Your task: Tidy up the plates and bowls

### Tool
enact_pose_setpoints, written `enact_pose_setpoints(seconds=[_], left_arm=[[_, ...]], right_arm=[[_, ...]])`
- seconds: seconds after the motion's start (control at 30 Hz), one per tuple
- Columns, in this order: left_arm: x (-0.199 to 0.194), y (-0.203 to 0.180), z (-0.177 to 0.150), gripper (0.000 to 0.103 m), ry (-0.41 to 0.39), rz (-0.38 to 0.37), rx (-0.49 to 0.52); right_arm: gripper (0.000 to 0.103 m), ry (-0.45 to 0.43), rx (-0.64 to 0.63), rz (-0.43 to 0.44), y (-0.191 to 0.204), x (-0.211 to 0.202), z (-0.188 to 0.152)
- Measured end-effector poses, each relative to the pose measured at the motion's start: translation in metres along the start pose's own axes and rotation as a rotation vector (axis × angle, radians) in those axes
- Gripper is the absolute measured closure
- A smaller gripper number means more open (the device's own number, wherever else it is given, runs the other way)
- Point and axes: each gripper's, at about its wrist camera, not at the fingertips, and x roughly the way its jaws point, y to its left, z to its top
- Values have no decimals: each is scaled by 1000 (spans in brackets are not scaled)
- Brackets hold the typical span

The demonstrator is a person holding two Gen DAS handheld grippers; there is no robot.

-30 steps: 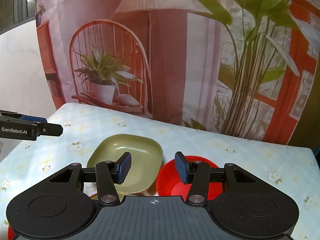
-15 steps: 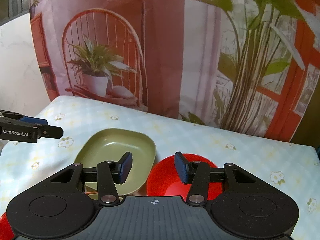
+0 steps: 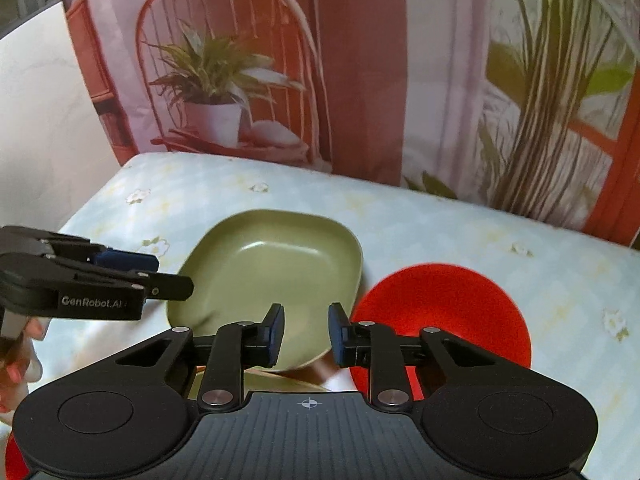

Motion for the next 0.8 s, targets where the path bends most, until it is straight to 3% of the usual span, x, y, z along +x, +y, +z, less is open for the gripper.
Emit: enact_pose_setpoints(seconds=[0.33,0.57,0.8], left_arm=[[12,6,2,68,26,-20,-23],[20,2,2,83,44,-44,-14],[17,-1,2,84,52,-30,1]], right_arm=[[83,42,23,-36,-12,17,-3],[83,61,5,-53,-4,28,6],[86,64,-9,-69,-2,32,9]])
